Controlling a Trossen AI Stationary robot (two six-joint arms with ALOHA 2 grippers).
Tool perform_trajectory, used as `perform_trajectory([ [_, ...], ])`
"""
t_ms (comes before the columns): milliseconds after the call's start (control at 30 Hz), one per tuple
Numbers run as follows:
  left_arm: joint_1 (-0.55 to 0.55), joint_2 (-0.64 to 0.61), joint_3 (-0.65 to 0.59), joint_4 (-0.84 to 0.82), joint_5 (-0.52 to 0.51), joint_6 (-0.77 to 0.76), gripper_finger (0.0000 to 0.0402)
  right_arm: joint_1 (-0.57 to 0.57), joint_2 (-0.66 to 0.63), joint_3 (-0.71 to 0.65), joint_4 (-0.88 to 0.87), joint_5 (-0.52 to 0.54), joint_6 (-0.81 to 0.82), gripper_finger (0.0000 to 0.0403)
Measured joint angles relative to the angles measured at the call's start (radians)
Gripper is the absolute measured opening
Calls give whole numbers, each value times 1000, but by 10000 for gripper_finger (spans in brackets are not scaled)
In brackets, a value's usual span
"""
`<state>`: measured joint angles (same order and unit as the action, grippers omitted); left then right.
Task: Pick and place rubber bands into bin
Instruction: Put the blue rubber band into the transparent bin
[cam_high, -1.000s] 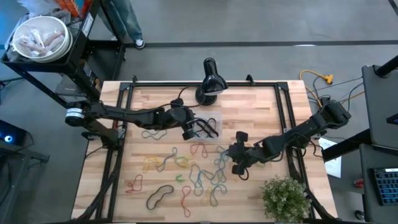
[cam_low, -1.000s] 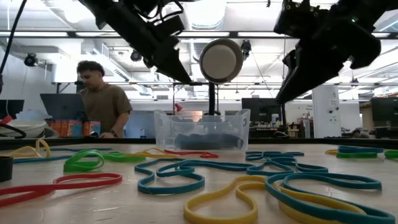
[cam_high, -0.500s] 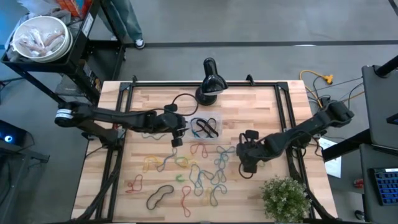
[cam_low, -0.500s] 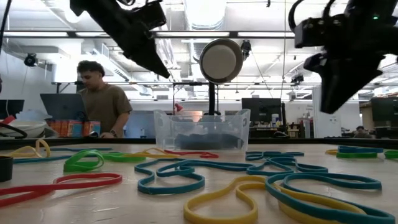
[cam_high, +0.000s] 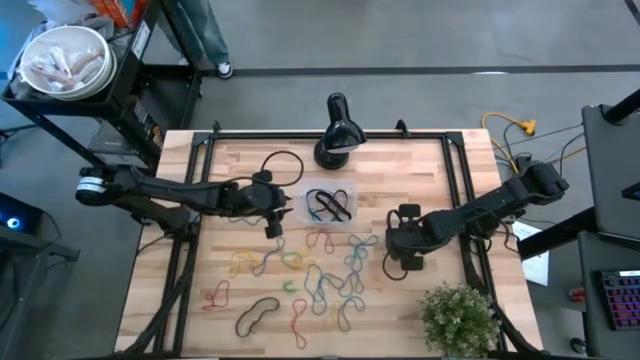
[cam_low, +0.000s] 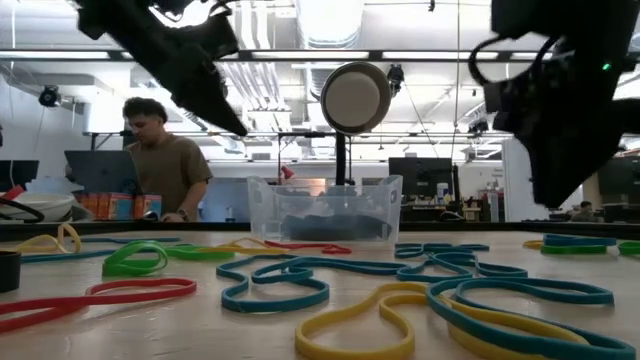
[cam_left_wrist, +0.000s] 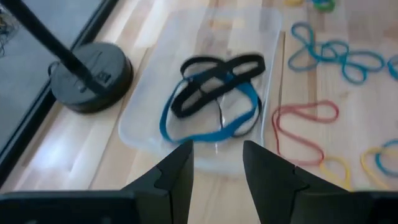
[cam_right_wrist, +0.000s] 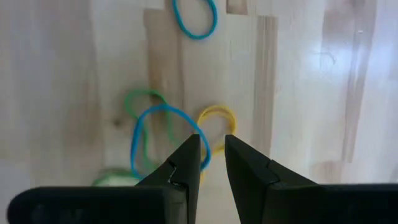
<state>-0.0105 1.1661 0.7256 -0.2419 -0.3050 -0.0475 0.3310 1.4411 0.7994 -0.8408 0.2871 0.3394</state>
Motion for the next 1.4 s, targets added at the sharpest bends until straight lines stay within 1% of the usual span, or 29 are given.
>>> perform_trajectory([
  [100, -3, -20, -16, 13, -1, -7, 124, -22, 17, -15, 7, 0, -4, 68],
  [167, -4, -39, -27, -7, -1, -19, 124, -30, 23, -21, 27, -1, -12, 68],
  [233, -5, -48, -27, 16, -1, -22, 124, -37, 26, -24, 24, -6, -29, 68],
  [300, -5, -65, -37, -2, -2, -21, 124, -38, 31, -25, 45, -19, -44, 68],
  [533, -5, -93, -77, 61, -1, -25, 124, -38, 36, -45, 63, -35, -71, 68],
  [867, -6, -119, -92, 58, -1, -27, 124, -37, 49, -81, 125, -55, -77, 68],
  [1067, -6, -118, -91, 61, -2, -27, 124, -37, 50, -106, 141, -52, -40, 67],
  [1167, -5, -118, -91, 61, -2, -27, 124, -37, 49, -108, 143, -52, -28, 59],
  [1333, -5, -118, -92, 69, -2, -27, 124, -37, 49, -108, 144, -51, -28, 18],
  [1400, -5, -118, -92, 69, -2, -27, 124, -37, 47, -108, 144, -51, -25, 11],
])
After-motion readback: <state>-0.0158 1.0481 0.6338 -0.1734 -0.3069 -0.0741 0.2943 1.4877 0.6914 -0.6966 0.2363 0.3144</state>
